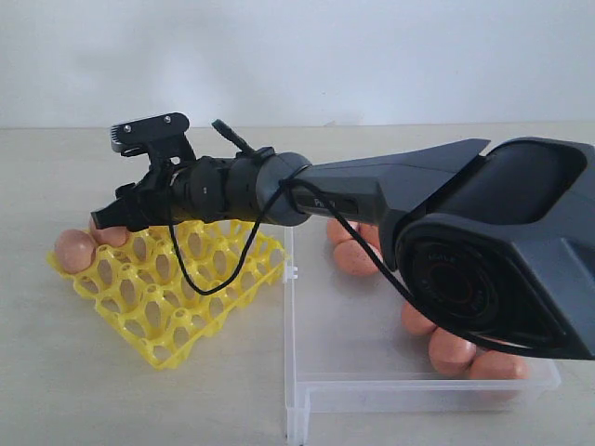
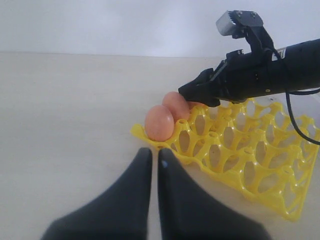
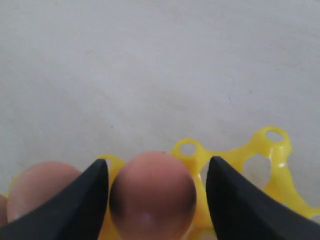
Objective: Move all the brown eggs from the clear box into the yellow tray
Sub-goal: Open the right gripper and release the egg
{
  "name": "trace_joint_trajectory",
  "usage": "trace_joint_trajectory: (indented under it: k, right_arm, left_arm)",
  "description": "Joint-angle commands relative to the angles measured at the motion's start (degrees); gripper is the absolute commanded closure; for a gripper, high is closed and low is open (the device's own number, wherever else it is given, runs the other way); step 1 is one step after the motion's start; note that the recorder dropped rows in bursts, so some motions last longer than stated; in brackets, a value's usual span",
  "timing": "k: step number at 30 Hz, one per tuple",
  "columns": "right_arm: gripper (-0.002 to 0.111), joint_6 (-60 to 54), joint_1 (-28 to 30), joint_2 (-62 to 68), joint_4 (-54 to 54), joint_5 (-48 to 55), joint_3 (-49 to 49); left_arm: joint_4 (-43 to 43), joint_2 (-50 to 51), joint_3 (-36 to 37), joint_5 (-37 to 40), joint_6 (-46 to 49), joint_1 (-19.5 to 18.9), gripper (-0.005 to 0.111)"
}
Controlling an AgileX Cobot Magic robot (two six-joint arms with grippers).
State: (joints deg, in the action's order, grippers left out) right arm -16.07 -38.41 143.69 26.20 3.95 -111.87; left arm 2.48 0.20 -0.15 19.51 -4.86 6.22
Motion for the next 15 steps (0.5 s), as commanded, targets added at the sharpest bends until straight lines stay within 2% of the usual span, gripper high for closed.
trace_joint_trajectory:
  k: [1, 4, 8, 12, 13, 15]
  right_arm:
    - [0.055, -1.73, 0.17, -2.40, -0.05, -0.32, -0.08]
    - [0.055, -3.21, 0.17, -5.28, -0.05, -0.33, -0.08]
    - [0.056, -5.88, 0.17, -11.00, -0.13, 4.87, -0.08]
    - [0.057, -5.88, 0.17, -16.41, -7.86, 21.23, -0.08]
    - [0.064, -4.99, 0.17, -17.36, -11.47, 27.02, -0.08]
    - [0.092, -4.17, 0.17, -18.58, -19.02, 40.24, -0.08]
  left_arm:
    - [-0.16, -0.20, 0.15, -0.12, -0.06, 0.34, 0.103]
    - [-0.16, -0.20, 0.15, -0.12, -0.06, 0.34, 0.103]
    - [-0.16, -0.20, 0.15, -0.12, -0.06, 0.34, 0.103]
    - [-0.16, -0.20, 0.15, -0.12, -0.06, 0.34, 0.103]
    - [-0.16, -0.20, 0.15, -0.12, -0.06, 0.34, 0.103]
    - [-0.16, -0.20, 0.15, -0.12, -0.06, 0.34, 0.103]
